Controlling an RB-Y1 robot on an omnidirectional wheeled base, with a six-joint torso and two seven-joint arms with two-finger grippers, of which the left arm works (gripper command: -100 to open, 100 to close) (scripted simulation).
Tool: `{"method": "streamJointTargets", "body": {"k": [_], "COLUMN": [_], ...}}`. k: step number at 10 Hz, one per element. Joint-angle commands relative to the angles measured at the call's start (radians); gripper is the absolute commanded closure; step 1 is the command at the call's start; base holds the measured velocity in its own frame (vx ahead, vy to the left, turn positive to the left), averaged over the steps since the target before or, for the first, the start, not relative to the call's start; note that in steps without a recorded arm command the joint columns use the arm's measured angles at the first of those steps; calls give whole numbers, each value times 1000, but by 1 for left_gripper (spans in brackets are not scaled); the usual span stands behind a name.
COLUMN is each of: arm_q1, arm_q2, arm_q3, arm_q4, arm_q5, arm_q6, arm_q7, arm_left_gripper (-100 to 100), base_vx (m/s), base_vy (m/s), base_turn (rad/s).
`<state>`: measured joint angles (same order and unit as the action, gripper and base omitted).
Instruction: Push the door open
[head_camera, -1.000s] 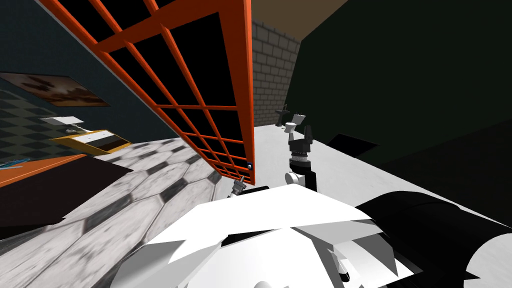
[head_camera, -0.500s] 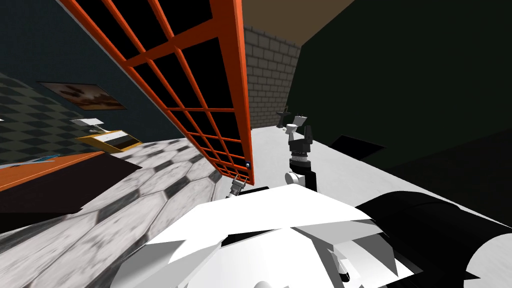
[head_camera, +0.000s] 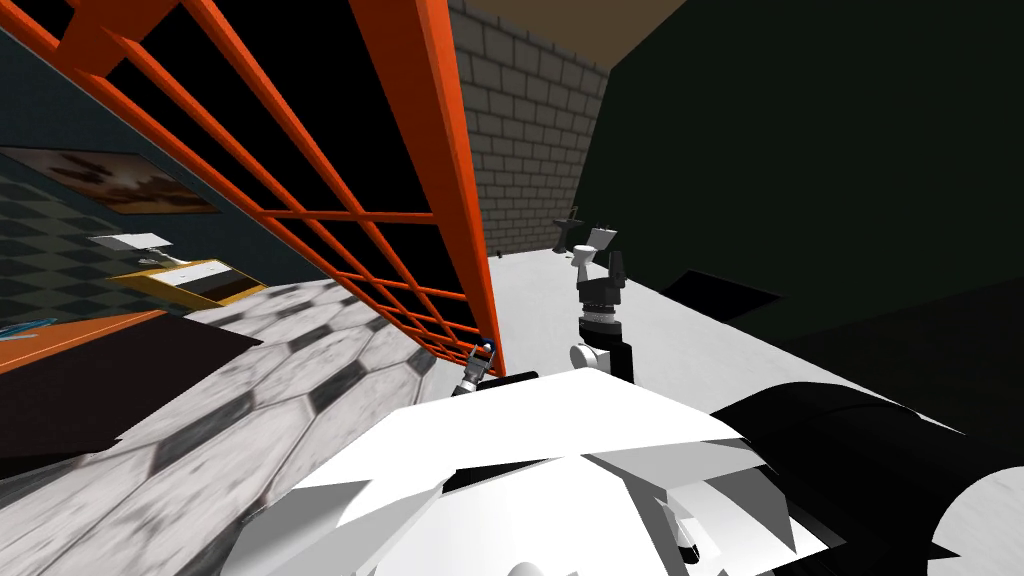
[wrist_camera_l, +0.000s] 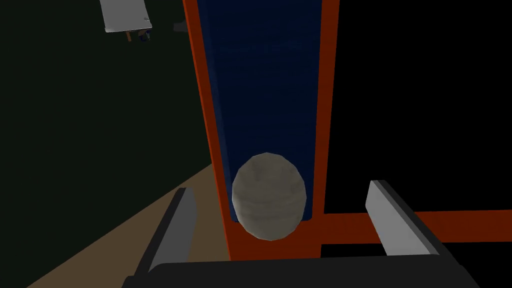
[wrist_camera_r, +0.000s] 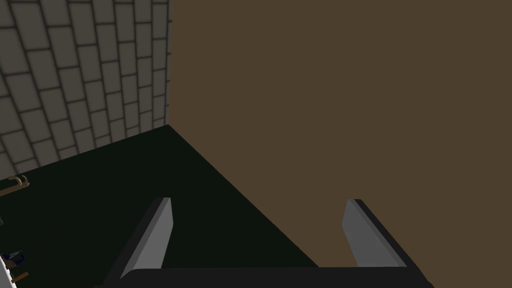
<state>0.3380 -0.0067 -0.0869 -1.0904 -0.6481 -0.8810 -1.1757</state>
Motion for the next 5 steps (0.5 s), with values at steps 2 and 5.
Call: {"method": "streamJointTargets", "body": {"k": [2, 5], "arm_q1": [0, 0], "arm_q2": [0, 0], "arm_q3": [0, 0], "arm_q4": [0, 0], "arm_q5": [0, 0], "arm_q6": [0, 0], "arm_q7": [0, 0], "arm_left_gripper": [100, 100], "base_vx": [35, -27], "base_vy": [-17, 13], "base_turn": [3, -2]}}
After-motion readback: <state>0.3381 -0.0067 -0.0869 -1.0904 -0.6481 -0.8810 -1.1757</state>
